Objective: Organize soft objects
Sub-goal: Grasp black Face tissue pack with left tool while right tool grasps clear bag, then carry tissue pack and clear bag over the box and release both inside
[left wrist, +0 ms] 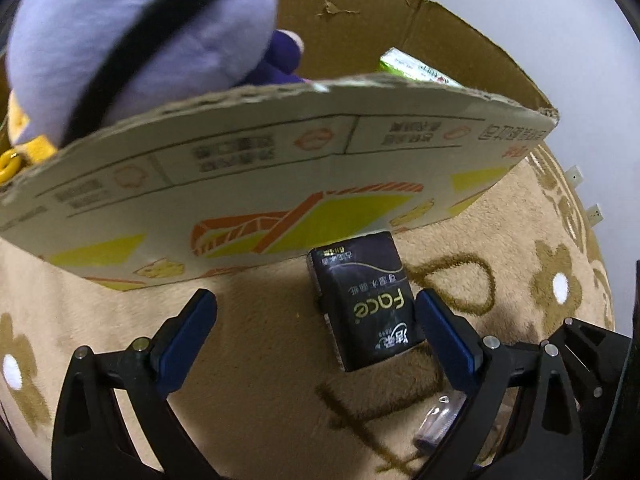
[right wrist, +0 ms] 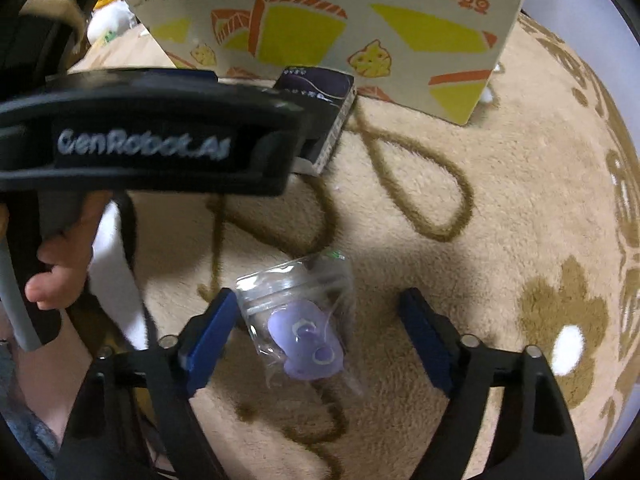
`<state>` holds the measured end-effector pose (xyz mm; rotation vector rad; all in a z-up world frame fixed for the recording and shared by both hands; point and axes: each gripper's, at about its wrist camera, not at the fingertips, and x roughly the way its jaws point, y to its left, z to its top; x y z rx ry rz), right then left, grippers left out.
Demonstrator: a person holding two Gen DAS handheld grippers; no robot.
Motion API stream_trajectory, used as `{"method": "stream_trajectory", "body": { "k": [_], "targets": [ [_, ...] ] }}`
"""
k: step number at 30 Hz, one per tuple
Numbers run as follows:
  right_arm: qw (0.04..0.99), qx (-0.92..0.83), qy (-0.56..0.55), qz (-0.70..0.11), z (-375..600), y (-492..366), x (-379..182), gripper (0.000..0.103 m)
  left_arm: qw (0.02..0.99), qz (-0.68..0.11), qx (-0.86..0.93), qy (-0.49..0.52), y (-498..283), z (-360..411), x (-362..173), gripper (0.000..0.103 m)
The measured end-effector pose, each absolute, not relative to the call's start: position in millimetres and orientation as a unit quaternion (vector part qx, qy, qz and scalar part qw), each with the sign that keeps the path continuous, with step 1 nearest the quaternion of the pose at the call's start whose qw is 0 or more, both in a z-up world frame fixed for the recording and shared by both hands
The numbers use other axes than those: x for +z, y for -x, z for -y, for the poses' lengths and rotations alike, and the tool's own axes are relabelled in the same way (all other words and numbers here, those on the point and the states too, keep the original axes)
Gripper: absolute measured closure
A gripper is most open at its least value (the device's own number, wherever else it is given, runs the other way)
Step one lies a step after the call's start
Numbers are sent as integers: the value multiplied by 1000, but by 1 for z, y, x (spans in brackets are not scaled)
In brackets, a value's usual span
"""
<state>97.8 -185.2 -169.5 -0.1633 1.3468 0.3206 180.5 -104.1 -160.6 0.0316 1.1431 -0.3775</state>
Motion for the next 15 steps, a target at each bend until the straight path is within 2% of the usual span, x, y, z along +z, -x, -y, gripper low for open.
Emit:
{"method": "stream_trajectory", "body": {
  "k": [2,9,15],
  "targets": [
    [767,143,81,-620,183,-96,-170,23,825,-536,-176,-16,-182,108,-162,5],
    [769,133,88,-619,178,-91,-166,42,828,-531,-177,-28,-179,120,-164,13],
    [770,132,86,-619,175,-90,-163,42,828,-529,-178,-56,-169,147,-164,16]
  ]
}}
